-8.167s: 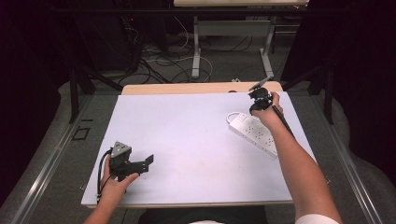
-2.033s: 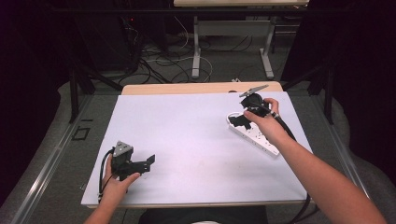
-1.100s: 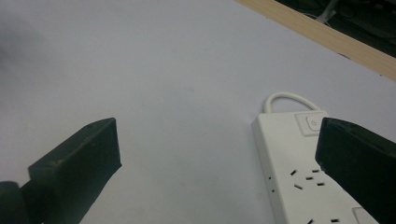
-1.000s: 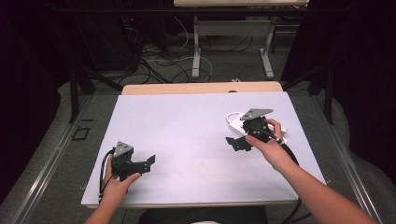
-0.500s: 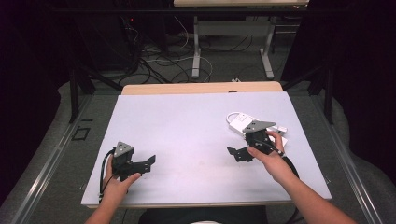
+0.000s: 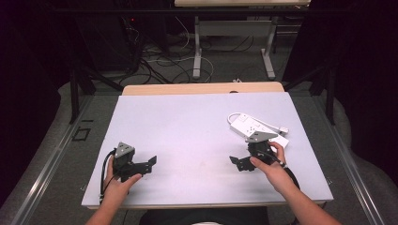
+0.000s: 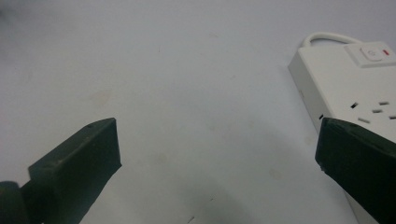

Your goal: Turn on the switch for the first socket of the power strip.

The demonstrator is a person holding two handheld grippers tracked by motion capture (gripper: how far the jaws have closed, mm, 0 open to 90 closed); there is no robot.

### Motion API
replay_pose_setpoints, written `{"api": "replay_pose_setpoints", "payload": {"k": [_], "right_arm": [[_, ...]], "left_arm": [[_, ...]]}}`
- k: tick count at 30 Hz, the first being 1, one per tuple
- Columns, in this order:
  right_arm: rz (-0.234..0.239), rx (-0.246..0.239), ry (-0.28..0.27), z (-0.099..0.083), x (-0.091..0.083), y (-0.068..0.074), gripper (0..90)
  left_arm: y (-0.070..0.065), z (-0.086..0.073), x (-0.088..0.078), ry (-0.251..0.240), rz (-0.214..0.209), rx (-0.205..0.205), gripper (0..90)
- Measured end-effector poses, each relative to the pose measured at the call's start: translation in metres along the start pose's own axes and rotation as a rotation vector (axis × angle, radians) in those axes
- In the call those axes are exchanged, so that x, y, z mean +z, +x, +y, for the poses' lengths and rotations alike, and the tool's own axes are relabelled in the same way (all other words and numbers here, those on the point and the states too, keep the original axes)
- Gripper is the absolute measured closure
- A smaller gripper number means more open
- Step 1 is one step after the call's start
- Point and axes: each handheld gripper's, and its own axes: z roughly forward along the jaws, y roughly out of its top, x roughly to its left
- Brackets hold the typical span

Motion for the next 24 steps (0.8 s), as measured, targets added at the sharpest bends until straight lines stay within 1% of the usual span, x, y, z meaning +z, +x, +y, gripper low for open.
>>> {"api": "replay_pose_setpoints", "payload": {"k": [2, 3, 4, 5, 6, 9, 10, 12, 15, 16, 19, 21, 22, 24], "right_arm": [[0.006, 0.015, -0.001, -0.004, 0.000, 0.000, 0.0], [0.003, 0.017, 0.010, -0.006, 0.000, -0.001, 0.0], [0.003, 0.020, 0.006, -0.008, 0.001, -0.002, 0.0], [0.002, 0.023, 0.020, -0.010, 0.000, -0.002, 0.0], [0.001, 0.029, 0.003, -0.012, 0.001, -0.002, 0.0], [-0.011, 0.043, 0.000, -0.019, 0.002, -0.003, 0.0], [-0.007, 0.040, -0.003, -0.021, 0.002, -0.004, 0.0], [-0.013, 0.045, 0.000, -0.024, 0.002, -0.004, 0.0], [-0.028, 0.043, -0.008, -0.030, 0.004, -0.004, 0.0], [-0.032, 0.052, -0.005, -0.031, 0.004, -0.004, 0.0], [-0.042, 0.040, -0.019, -0.035, 0.006, -0.003, 0.0], [-0.040, 0.041, -0.018, -0.037, 0.006, -0.002, 0.0], [-0.038, 0.044, -0.027, -0.038, 0.007, -0.002, 0.0], [-0.044, 0.047, -0.023, -0.041, 0.009, -0.001, 0.0]], "left_arm": [[0.000, 0.000, 0.000, 0.000, 0.000, 0.000, 2.6], [0.000, 0.000, 0.000, 0.000, 0.000, 0.000, 2.6], [0.000, 0.000, 0.000, 0.000, 0.000, 0.000, 2.6], [0.000, 0.000, 0.000, 0.000, 0.000, 0.000, 2.6], [0.000, 0.000, 0.000, 0.000, 0.000, 0.000, 2.6], [0.000, 0.000, 0.000, 0.001, 0.000, 0.000, 2.6], [0.000, 0.000, 0.000, 0.002, 0.002, 0.004, 2.6], [0.000, 0.000, 0.000, 0.002, 0.003, 0.007, 2.6], [0.000, 0.000, 0.000, 0.005, 0.003, 0.008, 2.7], [0.000, 0.000, 0.001, 0.003, 0.003, 0.008, 2.6], [0.000, 0.000, 0.000, 0.005, 0.002, 0.010, 2.6], [0.000, 0.000, 0.000, 0.005, 0.001, 0.010, 2.7], [0.000, 0.000, 0.000, 0.005, 0.001, 0.010, 2.6], [0.000, 0.000, 0.000, 0.006, 0.000, 0.010, 2.7]]}}
